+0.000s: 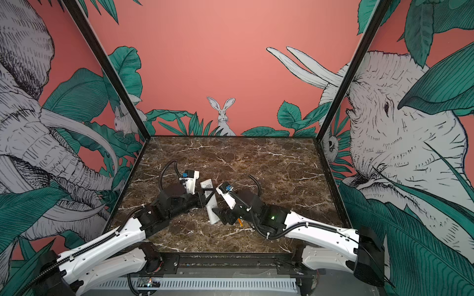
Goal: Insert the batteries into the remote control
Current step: 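Pull the battery cover off the remote with the right gripper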
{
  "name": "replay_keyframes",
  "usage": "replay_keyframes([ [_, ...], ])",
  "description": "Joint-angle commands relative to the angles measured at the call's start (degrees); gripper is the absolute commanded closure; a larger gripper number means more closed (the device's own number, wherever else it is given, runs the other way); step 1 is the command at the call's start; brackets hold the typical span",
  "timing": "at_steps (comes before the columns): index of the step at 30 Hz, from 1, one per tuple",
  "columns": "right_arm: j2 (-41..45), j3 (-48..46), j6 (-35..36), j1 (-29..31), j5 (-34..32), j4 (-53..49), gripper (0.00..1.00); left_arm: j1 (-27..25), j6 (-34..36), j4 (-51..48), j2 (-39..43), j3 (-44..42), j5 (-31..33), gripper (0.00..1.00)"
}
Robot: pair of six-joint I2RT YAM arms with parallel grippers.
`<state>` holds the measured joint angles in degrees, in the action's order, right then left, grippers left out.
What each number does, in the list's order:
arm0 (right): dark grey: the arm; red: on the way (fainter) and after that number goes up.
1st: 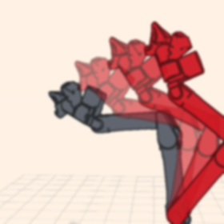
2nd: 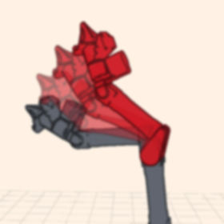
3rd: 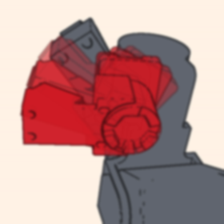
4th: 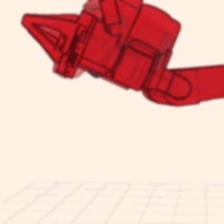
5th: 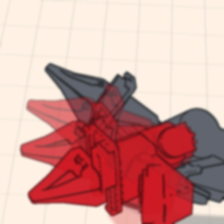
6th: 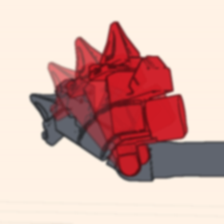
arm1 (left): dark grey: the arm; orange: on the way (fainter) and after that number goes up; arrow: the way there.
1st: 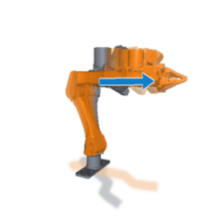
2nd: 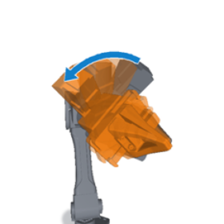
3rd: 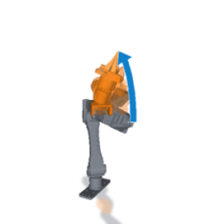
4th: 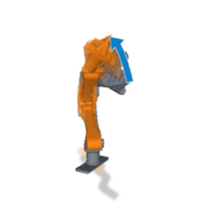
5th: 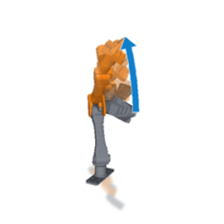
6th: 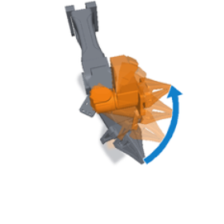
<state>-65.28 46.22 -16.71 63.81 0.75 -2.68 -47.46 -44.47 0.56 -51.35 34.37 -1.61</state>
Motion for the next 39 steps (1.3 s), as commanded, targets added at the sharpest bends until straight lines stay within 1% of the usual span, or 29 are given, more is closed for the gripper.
replay_keyframes([
  [1, -1.71, 0.22, -4.87, -0.74, 3.15, 3.88, 0.22, 0.19, -0.95, 2.25, 1.45, -0.38, 1.54, 1.0],
  [4, -3.54, 0.77, -6.04, -1.22, 4.96, 4.79, 0.17, 0.26, -1.04, 2.34, 1.31, -0.44, 1.37, 1.0],
  [9, -5.98, 1.06, -7.43, -1.63, 6.71, 6.19, 0.19, 0.21, -1.1, 2.47, 1.12, -0.39, 1.41, 1.0],
  [18, -8.27, 1.07, -7.64, -2.03, 6.43, 7.24, 0.32, 0.19, -1.06, 2.48, 1.12, -0.48, 1.21, 1.0],
  [31, -9.43, 0.46, -8.35, -2.57, 6.76, 8.39, 0.47, 0.22, -0.72, 2.71, 0.73, -0.64, 0.8, 1.0],
  [39, -9.57, -0.16, -8.85, -2.75, 6.62, 8.95, 0.54, 0.34, -0.61, 2.69, 0.64, -0.88, 0.48, 1.0],
])
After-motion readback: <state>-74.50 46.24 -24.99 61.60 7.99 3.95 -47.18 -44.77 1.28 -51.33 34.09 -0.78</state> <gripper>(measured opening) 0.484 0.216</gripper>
